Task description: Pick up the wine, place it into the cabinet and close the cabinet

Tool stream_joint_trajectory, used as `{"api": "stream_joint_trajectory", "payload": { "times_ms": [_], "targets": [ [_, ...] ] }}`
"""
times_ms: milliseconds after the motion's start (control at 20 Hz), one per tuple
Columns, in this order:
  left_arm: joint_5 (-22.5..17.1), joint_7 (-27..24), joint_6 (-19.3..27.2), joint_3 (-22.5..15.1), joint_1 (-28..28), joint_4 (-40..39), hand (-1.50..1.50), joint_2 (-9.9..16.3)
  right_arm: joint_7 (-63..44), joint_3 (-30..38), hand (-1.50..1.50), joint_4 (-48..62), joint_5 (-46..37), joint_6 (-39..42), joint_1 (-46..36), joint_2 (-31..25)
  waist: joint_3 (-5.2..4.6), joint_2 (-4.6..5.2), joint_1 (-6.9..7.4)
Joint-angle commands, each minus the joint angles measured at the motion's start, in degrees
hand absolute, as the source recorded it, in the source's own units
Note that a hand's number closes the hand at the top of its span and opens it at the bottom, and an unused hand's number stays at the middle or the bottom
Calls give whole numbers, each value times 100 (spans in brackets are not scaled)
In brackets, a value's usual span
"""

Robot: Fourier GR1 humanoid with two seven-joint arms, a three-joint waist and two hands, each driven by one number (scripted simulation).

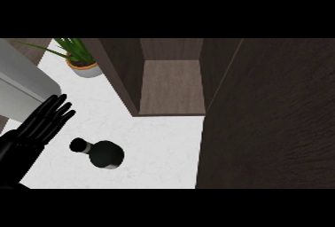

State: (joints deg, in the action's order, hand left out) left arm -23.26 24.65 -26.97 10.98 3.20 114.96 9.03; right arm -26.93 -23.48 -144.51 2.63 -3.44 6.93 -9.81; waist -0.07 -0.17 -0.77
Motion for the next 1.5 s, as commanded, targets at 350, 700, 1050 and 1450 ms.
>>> {"api": "stream_joint_trajectory", "payload": {
  "times_ms": [350,700,1050,1450],
  "targets": [
    [1221,-1390,-358,-101,-29,-1439,-150,-169,-670,81,-150,-1480,114,-133,291,-260,0,1,-16],
    [1684,-2285,-427,49,-523,-2855,-150,-24,-404,-40,-150,-1204,96,-82,190,-205,0,12,-24],
    [2242,-2941,-268,-136,-780,-3778,-150,-117,-266,-48,-150,-1397,185,1,561,-369,2,7,-67],
    [2480,-3896,-531,-100,-858,-4848,-150,141,-392,208,-150,-1359,307,-29,289,-396,1,12,2]
  ]
}}
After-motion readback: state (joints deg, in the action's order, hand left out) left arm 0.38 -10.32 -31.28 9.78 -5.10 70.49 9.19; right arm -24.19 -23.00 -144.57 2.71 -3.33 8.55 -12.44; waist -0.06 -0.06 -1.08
